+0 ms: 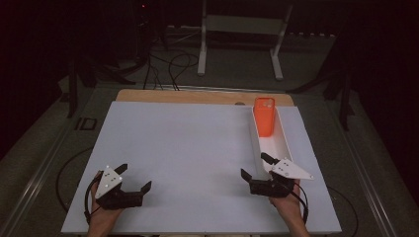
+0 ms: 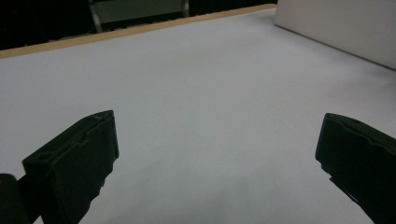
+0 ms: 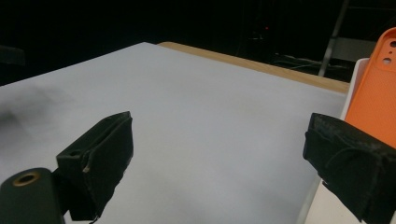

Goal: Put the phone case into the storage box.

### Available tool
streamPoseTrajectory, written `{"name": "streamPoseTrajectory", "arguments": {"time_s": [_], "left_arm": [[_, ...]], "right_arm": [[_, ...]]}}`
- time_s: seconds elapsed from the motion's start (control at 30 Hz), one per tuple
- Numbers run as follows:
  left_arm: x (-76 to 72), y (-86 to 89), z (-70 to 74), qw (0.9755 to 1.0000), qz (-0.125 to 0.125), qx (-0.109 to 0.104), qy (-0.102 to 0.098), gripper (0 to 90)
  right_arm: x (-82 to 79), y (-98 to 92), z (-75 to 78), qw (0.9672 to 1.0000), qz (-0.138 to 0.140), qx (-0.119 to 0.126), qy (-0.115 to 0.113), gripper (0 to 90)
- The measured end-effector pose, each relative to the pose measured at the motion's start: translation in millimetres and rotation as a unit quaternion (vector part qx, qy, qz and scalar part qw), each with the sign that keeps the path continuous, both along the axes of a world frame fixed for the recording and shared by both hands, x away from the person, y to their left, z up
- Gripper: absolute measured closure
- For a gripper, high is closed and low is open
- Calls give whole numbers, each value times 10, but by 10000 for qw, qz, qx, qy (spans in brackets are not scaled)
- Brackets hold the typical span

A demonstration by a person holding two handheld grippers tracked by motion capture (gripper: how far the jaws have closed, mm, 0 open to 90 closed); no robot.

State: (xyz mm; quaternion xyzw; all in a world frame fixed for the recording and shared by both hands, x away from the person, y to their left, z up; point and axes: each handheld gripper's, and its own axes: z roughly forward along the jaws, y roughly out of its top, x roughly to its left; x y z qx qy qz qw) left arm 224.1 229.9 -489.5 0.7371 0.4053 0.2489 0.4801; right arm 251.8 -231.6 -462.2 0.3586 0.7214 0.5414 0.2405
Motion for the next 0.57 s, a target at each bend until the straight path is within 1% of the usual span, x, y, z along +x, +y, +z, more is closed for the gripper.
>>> {"name": "streamPoseTrajectory", "arguments": {"time_s": [0.13, 0.23, 0.47, 0.57], "left_arm": [[-3, 7, 3, 10000, 7, 4, -11, 4], [-2, 13, 1, 10000, -1, 11, -12, 4], [1, 4, -6, 10000, -9, 33, -6, 4], [4, 1, -9, 10000, -13, 50, 3, 4]], "right_arm": [[-51, -21, -46, 10000, -13, 15, -21, 85], [-84, -54, -70, 9999, -54, 85, 17, 84], [-101, -92, -78, 9999, -59, 136, 12, 84], [-100, -87, -87, 9999, -53, 112, 14, 84]]}}
